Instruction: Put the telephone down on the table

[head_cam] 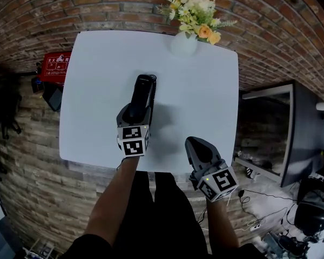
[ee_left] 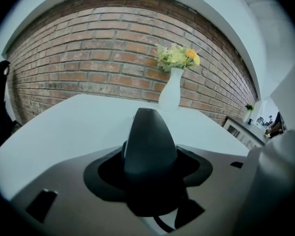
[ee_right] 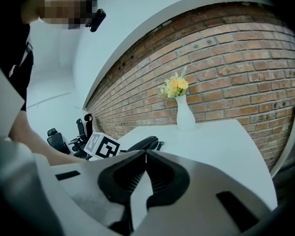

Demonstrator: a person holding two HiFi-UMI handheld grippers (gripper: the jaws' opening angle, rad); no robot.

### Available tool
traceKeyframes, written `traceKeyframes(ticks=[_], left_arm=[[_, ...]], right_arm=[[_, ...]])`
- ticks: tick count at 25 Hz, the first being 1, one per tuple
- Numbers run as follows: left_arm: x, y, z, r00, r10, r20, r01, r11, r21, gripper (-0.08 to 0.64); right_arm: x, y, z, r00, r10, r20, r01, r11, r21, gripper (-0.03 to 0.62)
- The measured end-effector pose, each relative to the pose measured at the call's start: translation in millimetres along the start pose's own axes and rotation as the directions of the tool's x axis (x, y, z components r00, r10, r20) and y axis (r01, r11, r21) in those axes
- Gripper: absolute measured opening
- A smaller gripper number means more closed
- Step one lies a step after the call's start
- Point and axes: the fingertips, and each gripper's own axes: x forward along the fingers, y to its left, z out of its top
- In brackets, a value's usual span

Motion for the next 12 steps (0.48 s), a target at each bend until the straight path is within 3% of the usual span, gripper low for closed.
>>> traceKeyframes(ticks=[6, 12], left_arm=[[14, 0, 1, 0.998, 0.061, -0.02, -0.062, 0.998, -0.029, 0.279], [24, 1, -2, 0.993, 0.101, -0.052, -0.102, 0.995, -0.002, 0.279]], right_arm=[[2, -2, -1, 1.0, -0.001, -0.004, 0.001, 1.0, 0.0, 0.023], [2, -5, 0, 1.0, 0.0, -0.004, 0.0, 1.0, 0.003, 0.023]])
